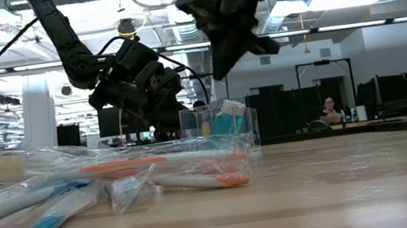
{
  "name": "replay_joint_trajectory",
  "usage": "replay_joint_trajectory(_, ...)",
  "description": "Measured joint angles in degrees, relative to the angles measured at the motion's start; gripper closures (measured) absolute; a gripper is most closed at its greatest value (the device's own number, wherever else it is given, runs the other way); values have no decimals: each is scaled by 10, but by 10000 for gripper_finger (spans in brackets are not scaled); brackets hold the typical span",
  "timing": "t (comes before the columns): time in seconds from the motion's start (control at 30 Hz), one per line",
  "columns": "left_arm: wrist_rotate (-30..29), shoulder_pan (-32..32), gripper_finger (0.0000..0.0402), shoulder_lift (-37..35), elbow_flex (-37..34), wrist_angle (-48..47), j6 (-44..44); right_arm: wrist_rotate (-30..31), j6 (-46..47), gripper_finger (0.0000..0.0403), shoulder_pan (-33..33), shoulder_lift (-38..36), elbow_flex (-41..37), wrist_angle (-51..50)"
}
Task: Pick & Place toothbrushing station
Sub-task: Adjust the mouthwashes in the transparent organizer
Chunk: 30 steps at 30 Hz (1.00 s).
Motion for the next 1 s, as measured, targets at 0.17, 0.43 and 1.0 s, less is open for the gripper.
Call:
replay_joint_trajectory(0.17,0,0,401,0,0,0,-3,0,-9,403,-6,7,0,-5)
replay_joint_trajectory(0.43,0,0,401,0,0,1,-9,-1,-21,403,-16,17,-1,-8)
replay_joint_trajectory(1.0,0,0,401,0,0,5,-9,-13,-42,403,-35,17,-1,-37)
